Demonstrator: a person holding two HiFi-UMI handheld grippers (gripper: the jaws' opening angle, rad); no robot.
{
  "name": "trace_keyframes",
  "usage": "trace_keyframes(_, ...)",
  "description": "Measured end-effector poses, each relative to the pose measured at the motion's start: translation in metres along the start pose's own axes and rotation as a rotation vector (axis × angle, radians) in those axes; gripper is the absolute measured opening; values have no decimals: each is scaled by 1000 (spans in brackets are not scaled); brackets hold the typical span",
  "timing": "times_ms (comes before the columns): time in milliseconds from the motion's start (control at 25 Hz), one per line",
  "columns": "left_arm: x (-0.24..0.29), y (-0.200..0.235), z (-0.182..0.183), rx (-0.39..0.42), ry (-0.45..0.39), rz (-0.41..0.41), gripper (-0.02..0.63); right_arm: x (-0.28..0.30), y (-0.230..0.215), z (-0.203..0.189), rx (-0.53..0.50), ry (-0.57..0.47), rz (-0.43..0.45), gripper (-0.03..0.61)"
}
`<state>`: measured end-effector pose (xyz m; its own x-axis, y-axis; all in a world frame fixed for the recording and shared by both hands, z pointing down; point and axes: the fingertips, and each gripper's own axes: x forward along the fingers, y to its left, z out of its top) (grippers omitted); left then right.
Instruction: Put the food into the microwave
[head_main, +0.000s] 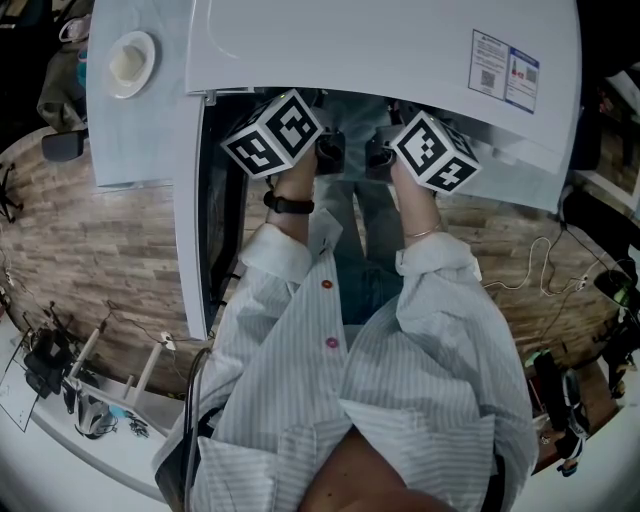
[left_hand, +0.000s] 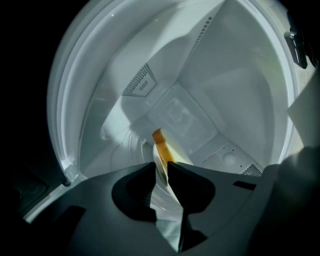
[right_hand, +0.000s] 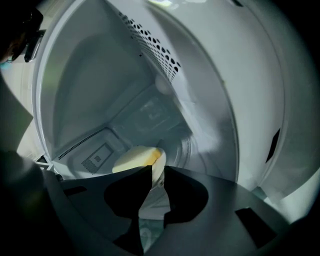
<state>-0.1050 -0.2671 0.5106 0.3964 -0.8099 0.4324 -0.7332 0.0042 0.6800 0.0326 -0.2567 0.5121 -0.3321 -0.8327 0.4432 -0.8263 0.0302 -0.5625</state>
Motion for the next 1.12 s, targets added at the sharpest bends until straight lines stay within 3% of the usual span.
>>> trace_keyframes(320, -4, 3, -1, 28, 2, 14, 92, -7, -8, -2, 8, -15, -45, 92)
trace_keyframes(760, -5, -4, -7, 125, 49, 62, 170, -18, 1, 4, 30, -35, -9, 92)
trace_keyframes(840, -5, -4, -6, 125, 43, 68, 199, -19, 2, 3, 35, -30, -2, 91)
trace_keyframes(1120, -10, -4, -3, 110, 23, 81, 199, -20, 5, 4, 36, -19, 18, 91)
